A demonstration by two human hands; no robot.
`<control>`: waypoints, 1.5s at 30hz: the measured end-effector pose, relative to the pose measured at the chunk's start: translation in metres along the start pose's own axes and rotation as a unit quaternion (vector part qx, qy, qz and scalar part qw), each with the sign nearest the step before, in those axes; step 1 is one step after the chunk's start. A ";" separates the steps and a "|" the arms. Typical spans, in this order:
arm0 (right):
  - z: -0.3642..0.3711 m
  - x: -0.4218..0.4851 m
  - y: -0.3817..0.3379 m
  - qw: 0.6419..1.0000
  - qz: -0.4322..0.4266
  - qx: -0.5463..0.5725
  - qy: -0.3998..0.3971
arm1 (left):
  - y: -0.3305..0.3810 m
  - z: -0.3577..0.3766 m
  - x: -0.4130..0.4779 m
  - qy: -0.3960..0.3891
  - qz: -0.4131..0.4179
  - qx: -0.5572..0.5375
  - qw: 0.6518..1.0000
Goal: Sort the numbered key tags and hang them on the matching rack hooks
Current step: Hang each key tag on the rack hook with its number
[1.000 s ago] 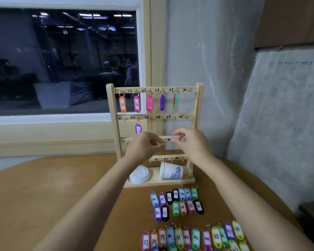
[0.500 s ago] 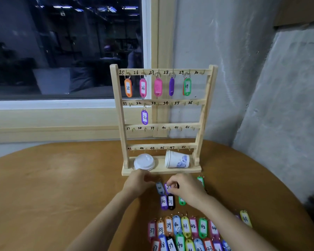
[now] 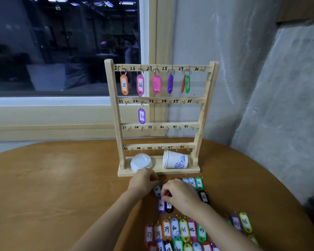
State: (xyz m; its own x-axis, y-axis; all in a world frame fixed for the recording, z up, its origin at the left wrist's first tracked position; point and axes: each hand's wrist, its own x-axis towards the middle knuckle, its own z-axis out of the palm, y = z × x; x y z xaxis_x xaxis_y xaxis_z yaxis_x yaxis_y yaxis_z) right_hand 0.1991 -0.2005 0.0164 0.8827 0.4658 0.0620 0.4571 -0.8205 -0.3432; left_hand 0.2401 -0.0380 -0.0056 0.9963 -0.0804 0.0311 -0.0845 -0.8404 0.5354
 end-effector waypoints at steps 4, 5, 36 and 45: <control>-0.005 0.003 0.001 1.000 0.012 0.016 0.016 | -0.002 -0.004 0.001 0.002 -0.002 -0.014 1.000; -0.007 0.004 0.002 1.000 0.014 0.021 0.018 | -0.002 -0.007 0.001 -0.003 -0.006 -0.018 1.000; -0.242 0.027 0.018 0.928 0.030 0.154 0.337 | 0.205 -0.188 0.026 0.195 0.132 -0.282 0.930; -0.266 0.028 0.029 0.927 0.014 0.140 0.348 | 0.234 -0.186 0.055 0.261 0.098 -0.306 0.910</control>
State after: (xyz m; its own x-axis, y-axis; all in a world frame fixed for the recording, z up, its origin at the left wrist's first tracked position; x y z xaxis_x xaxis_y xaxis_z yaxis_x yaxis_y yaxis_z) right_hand 0.2656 -0.2995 0.2573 0.7947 0.0396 0.6058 0.4732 -0.6656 -0.5772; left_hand 0.2778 -0.1397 0.2786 0.8484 0.2031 0.4889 -0.3963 -0.3686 0.8409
